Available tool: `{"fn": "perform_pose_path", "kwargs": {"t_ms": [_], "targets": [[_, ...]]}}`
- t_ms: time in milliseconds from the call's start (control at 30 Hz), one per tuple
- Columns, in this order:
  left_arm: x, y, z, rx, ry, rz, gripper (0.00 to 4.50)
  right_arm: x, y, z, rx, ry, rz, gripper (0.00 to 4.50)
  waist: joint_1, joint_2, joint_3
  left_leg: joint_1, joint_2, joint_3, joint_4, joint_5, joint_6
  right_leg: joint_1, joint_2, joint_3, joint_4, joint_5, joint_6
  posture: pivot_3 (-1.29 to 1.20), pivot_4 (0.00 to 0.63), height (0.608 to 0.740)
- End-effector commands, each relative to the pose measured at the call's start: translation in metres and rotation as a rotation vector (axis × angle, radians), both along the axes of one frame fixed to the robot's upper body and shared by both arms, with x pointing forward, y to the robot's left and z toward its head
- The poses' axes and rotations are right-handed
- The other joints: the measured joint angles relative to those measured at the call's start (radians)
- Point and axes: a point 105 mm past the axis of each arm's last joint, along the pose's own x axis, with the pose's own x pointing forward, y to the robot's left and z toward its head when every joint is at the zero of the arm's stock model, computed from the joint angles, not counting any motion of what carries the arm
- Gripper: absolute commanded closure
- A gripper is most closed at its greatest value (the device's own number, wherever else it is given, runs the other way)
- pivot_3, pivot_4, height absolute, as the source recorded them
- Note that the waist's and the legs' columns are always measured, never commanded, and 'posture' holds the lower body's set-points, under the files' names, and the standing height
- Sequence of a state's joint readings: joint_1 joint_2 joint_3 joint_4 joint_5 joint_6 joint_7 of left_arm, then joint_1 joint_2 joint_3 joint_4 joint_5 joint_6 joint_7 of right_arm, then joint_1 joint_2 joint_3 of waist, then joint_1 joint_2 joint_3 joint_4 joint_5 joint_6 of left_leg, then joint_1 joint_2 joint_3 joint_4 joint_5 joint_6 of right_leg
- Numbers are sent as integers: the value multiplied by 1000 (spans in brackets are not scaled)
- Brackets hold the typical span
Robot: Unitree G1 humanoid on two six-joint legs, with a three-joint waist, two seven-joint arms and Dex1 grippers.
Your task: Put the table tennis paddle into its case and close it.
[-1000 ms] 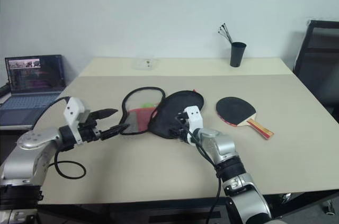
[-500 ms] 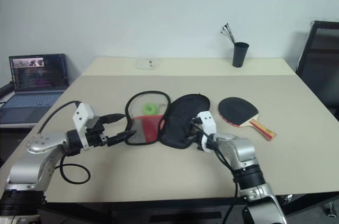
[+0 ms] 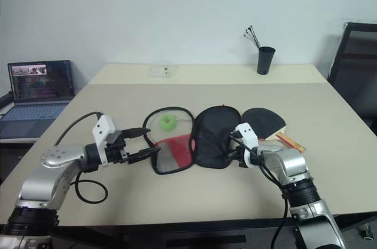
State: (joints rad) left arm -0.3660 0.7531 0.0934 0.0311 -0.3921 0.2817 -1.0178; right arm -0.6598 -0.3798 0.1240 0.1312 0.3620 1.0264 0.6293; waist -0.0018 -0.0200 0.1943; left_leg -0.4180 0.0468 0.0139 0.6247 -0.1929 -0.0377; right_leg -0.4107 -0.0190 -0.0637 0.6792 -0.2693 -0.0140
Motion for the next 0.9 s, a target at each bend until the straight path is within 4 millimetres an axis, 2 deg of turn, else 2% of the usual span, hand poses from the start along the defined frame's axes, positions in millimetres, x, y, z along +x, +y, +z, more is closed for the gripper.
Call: {"fn": "perform_pose_path", "kwargs": {"t_ms": [33,133,233,400,533,600,633,833,900], "targets": [[0,-6,10,7,-45,-29,430,7,-3,11,-11,-37,0,4477,0,0,0,0,0,0,0,0,0,0,0,0,0,0,0,0,150,740],[1,-7,10,10,-45,-34,430,10,-5,13,-7,-41,-21,4477,0,0,0,0,0,0,0,0,0,0,0,0,0,0,0,0,150,740],[1,-9,10,12,-46,-39,430,12,-11,14,-12,-46,-48,3865,0,0,0,0,0,0,0,0,0,0,0,0,0,0,0,0,150,740],[2,-11,9,13,-48,-44,430,5,-20,19,-22,-61,-50,2170,2,0,0,0,0,0,0,0,0,0,0,0,0,0,0,0,150,740],[2,-12,7,13,-49,-48,430,-2,-39,34,-35,-114,-65,800,3,-1,0,-1,0,0,0,0,0,0,0,0,-1,0,0,0,150,740],[2,-13,7,11,-49,-49,430,-2,-56,44,-56,-161,-83,158,2,-1,1,-1,0,1,0,0,0,0,0,0,-1,0,0,0,150,740],[2,-14,6,11,-49,-49,430,-2,-60,47,-62,-173,-88,41,2,-1,1,-1,0,1,0,0,0,0,0,0,-1,0,0,0,150,740],[6,-20,6,7,-51,-68,430,2,-99,79,2,-257,-195,41,2,-1,1,-1,0,0,0,0,0,0,0,0,-1,0,0,0,150,740],[8,-23,5,9,-52,-81,430,6,-110,80,8,-271,-247,41,2,-1,1,-1,0,0,0,0,0,0,0,-1,-1,0,0,0,150,740]]}}
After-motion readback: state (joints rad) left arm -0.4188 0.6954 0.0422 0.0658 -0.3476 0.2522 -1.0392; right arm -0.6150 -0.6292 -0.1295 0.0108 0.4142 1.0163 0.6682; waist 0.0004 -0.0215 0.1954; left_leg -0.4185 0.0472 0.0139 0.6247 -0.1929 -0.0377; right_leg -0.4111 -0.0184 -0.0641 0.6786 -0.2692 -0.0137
